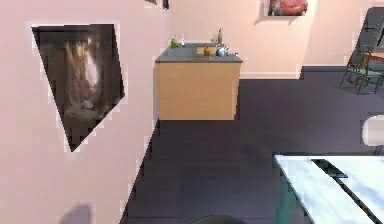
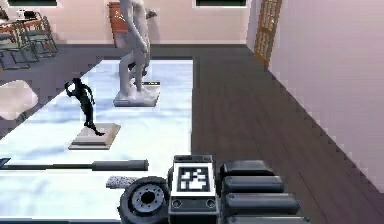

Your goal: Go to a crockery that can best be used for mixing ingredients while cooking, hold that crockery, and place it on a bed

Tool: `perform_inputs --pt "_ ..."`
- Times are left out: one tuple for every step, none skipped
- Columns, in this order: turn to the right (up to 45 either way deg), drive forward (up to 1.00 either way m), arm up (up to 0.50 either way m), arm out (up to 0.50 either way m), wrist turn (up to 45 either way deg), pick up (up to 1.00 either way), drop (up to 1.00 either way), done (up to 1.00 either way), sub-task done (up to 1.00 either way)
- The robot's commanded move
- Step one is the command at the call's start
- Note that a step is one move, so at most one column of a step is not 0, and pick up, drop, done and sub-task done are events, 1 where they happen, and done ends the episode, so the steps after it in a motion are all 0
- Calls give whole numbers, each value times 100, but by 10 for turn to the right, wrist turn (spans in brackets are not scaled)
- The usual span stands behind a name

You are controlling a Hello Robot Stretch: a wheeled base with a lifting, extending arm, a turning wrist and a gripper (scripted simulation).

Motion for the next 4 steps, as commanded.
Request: perform_inputs --pt "-450 0 0 0 0 0 0 0 0" --pt "-450 0 0 0 0 0 0 0 0" --pt "-180 0 0 0 0 0 0 0 0" --pt "0 100 0 0 0 0 0 0 0"
